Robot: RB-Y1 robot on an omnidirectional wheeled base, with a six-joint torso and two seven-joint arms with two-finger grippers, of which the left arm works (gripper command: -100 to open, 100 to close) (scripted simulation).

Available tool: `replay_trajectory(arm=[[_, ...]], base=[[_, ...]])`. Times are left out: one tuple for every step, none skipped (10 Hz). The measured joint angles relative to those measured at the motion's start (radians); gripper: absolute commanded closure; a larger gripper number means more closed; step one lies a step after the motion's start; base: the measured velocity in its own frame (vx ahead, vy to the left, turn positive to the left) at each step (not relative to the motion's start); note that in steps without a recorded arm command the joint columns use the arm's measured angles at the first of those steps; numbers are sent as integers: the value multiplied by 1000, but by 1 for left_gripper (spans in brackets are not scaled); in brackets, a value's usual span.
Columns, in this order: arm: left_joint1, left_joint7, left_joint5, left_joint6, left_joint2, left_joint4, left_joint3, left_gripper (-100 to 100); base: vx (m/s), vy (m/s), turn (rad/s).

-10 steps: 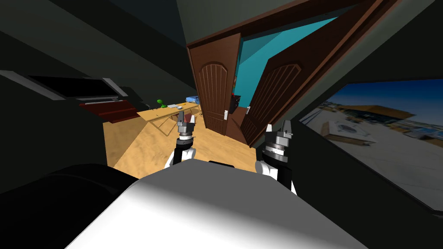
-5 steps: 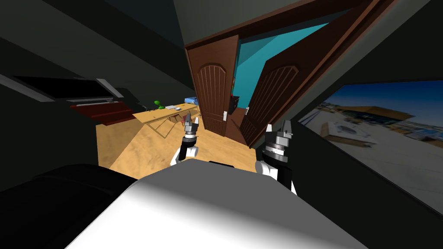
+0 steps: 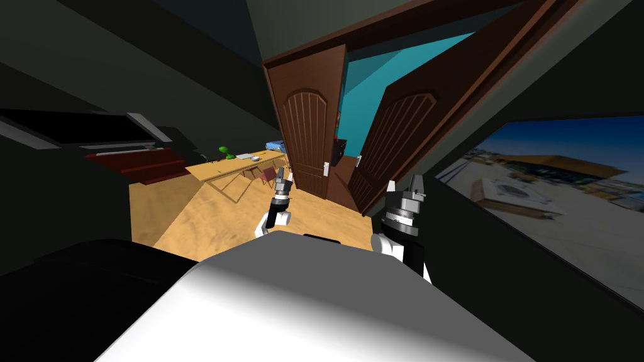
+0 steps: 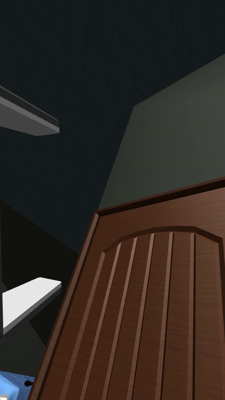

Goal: Push the door open

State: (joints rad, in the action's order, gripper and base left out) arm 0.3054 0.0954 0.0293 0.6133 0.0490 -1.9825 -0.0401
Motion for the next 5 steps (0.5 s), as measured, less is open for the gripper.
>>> replay_trajectory(arm=[[-13,-1,1,2,1,29,2,-100],[-37,-1,0,-6,4,57,1,-100],[-46,0,-1,-11,6,75,1,-100],[-62,2,-3,-13,11,101,-1,-100],[-75,2,-3,-12,10,124,-1,-100]], base=[[80,16,-57],[59,14,-17],[52,7,-39],[40,9,-16],[52,14,-30]])
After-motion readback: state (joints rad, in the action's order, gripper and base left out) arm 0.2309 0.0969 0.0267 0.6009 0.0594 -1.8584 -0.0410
